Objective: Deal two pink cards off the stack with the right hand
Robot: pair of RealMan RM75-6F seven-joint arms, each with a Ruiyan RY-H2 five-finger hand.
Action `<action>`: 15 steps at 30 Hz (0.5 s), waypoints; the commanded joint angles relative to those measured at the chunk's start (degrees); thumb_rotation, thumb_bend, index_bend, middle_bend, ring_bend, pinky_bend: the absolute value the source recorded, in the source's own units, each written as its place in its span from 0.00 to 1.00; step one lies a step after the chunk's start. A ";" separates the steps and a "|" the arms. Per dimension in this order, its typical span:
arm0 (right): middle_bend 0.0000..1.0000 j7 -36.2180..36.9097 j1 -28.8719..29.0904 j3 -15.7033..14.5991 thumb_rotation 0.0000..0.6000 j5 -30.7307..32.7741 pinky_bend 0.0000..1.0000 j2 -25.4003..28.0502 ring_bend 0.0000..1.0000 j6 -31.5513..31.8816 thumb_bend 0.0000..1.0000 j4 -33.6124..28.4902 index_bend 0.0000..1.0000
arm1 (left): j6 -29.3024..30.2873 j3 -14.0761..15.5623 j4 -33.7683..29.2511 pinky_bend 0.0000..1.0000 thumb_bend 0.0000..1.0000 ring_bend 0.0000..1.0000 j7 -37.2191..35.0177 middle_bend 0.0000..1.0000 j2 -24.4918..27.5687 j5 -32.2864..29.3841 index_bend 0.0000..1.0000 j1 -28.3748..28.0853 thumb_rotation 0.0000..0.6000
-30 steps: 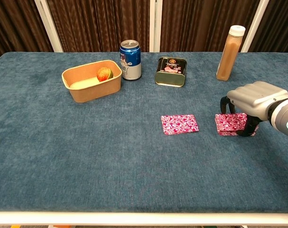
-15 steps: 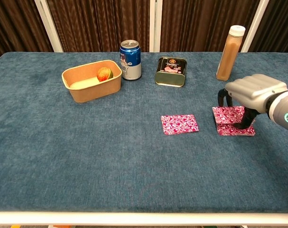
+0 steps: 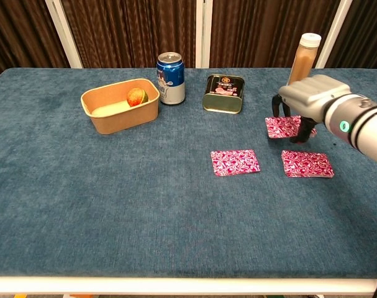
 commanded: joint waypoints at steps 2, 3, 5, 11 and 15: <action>0.39 0.88 2.68 1.81 1.00 1.41 0.96 -2.82 0.86 -4.51 0.21 5.95 0.40 | -0.19 0.04 0.28 0.19 0.01 0.05 -0.13 0.17 -0.07 0.00 0.19 -0.05 1.00; 0.39 0.88 3.01 1.86 1.00 1.61 0.96 -3.23 0.86 -5.15 0.21 6.84 0.40 | -0.22 0.09 0.38 0.19 0.01 0.05 -0.15 0.17 -0.09 0.00 0.19 -0.02 1.00; 0.38 0.98 3.57 1.89 1.00 1.84 0.96 -4.00 0.86 -6.24 0.21 8.40 0.40 | -0.15 0.09 0.56 0.19 0.01 0.05 -0.24 0.17 -0.13 -0.06 0.19 0.06 1.00; 0.36 2.76 4.19 2.28 1.00 2.18 0.96 -6.03 0.86 -7.97 0.21 11.48 0.40 | -0.62 0.05 1.05 0.19 0.01 0.05 -0.81 0.17 -0.13 -0.47 0.19 0.01 1.00; 0.32 1.91 4.56 2.15 1.00 3.61 0.96 -5.93 0.86 -8.70 0.21 11.44 0.36 | -1.03 0.19 1.60 0.19 0.01 0.05 -1.19 0.17 -0.35 -0.74 0.19 0.09 1.00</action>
